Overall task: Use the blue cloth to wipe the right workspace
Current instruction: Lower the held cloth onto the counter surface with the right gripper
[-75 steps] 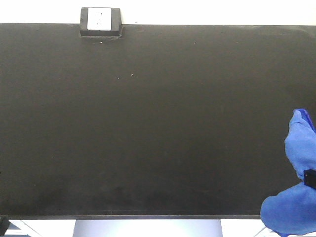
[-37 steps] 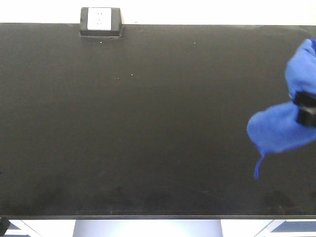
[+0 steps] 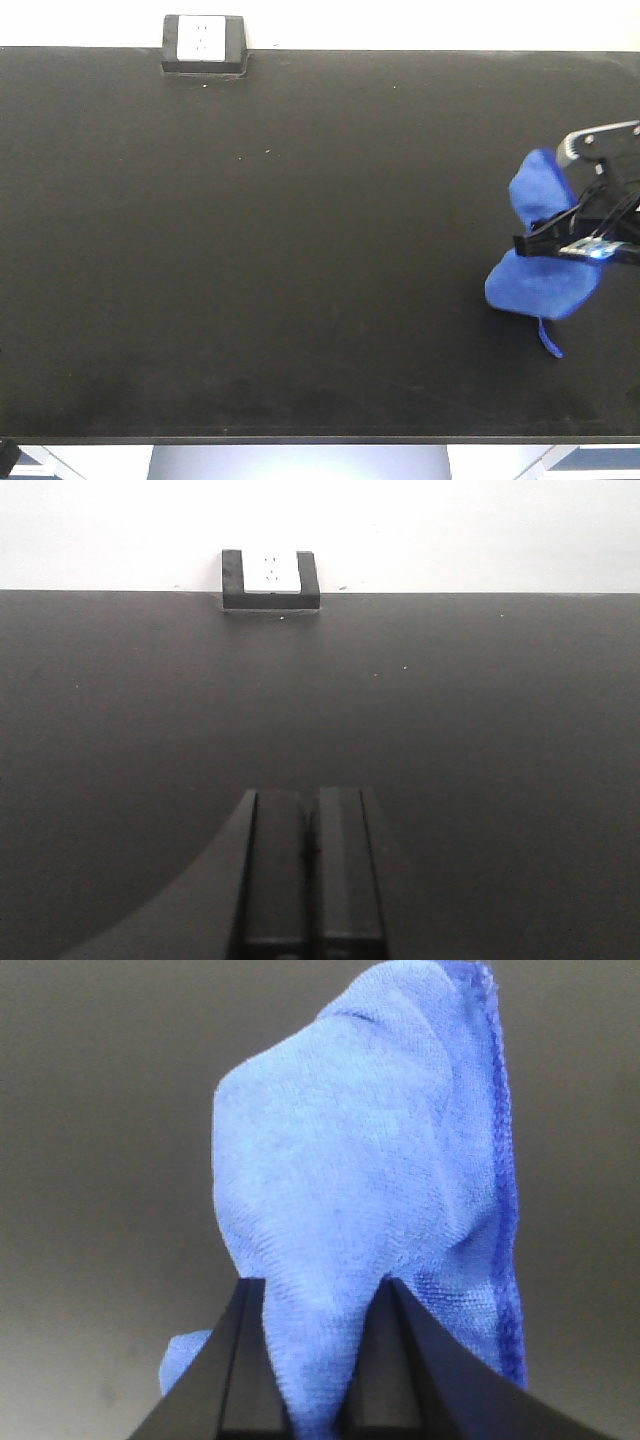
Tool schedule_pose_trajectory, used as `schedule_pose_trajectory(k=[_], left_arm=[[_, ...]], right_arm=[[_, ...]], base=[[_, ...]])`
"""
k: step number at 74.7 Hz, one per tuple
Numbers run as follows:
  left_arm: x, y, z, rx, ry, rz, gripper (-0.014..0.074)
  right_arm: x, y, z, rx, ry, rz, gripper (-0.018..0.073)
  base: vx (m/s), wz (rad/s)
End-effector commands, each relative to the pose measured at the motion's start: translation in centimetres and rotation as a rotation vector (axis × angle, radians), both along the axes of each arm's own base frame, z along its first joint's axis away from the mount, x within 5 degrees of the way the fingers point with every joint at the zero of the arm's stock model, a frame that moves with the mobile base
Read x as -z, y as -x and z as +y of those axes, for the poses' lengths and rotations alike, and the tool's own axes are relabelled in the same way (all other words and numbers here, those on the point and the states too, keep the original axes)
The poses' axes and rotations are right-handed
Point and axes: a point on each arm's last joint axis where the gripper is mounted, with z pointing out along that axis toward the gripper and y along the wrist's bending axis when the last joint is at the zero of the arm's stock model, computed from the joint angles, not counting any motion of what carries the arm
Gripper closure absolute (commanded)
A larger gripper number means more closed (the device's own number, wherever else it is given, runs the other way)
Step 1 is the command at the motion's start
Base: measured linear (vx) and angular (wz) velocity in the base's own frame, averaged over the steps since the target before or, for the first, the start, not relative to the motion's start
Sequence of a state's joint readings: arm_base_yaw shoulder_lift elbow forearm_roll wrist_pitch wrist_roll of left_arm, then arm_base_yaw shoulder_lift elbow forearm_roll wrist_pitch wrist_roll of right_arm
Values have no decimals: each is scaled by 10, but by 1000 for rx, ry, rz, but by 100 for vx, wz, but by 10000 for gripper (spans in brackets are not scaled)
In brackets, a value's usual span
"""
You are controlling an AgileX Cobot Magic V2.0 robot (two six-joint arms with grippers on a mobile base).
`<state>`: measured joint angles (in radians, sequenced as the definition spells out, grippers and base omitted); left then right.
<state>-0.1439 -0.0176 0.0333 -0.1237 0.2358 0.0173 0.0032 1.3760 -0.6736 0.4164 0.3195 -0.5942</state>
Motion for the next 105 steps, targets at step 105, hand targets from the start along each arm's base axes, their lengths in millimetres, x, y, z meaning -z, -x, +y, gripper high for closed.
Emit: schedule_pose_trajectory(k=[105], left_arm=[[-16,0,0,-3,26,-103,603]], right_arm=[[70,-1,89,-250,-84,298,560]], base=[[0,0]])
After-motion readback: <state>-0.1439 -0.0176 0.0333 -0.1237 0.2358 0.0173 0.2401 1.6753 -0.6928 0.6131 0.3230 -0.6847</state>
